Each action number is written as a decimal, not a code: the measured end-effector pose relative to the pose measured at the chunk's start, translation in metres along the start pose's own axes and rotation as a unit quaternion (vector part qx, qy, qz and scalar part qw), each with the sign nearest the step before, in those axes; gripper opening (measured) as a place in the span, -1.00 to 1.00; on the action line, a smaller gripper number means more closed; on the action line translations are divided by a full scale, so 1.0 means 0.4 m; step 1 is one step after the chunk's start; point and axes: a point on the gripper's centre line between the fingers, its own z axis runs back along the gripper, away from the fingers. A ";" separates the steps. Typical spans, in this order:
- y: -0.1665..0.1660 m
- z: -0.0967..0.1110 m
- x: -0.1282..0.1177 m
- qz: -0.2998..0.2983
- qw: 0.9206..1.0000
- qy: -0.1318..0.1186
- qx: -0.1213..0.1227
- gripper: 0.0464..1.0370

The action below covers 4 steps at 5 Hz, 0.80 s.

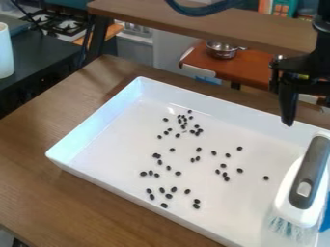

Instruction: Sweep into pile

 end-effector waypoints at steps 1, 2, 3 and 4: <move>0.007 -0.038 -0.010 0.001 1.000 0.017 0.012 0.93; 0.007 -0.045 -0.005 -0.002 1.000 0.008 0.010 0.93; 0.017 -0.090 -0.013 -0.009 0.999 0.026 0.028 0.93; 0.015 -0.116 -0.011 -0.016 0.999 0.033 0.034 0.93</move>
